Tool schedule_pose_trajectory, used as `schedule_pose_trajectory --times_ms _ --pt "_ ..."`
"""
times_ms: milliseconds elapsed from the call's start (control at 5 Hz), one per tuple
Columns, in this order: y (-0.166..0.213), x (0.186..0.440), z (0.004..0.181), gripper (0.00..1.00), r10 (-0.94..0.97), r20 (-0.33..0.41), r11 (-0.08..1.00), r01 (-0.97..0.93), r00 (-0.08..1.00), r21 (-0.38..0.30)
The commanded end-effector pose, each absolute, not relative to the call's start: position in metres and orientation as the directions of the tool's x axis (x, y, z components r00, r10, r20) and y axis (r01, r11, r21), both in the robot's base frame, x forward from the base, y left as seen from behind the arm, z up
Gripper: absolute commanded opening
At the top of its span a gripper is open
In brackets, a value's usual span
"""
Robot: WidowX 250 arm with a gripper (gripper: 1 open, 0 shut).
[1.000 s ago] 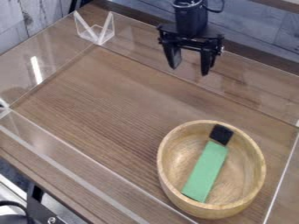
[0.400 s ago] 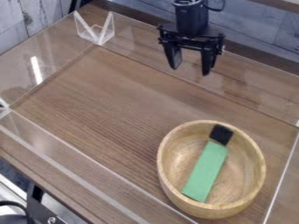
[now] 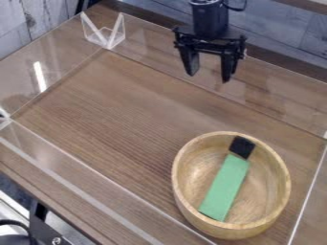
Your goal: Put green stick into wooden bowl
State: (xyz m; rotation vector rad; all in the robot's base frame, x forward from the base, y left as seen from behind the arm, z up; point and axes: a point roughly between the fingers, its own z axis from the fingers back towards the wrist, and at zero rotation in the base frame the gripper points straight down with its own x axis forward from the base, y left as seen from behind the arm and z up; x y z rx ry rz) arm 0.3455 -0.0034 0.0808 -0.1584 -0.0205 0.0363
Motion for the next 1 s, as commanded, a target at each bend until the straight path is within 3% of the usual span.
schedule_pose_trajectory --times_ms 0,200,800 --pt "0.001 0.359 0.105 1.00 0.049 0.100 0.987 -0.033 0.994 -0.159" --pt "-0.002 0.349 0.107 1.00 0.020 0.067 0.987 -0.009 0.998 -0.160" --pt "-0.003 0.352 0.114 1.00 0.007 0.093 0.987 0.009 0.996 -0.163"
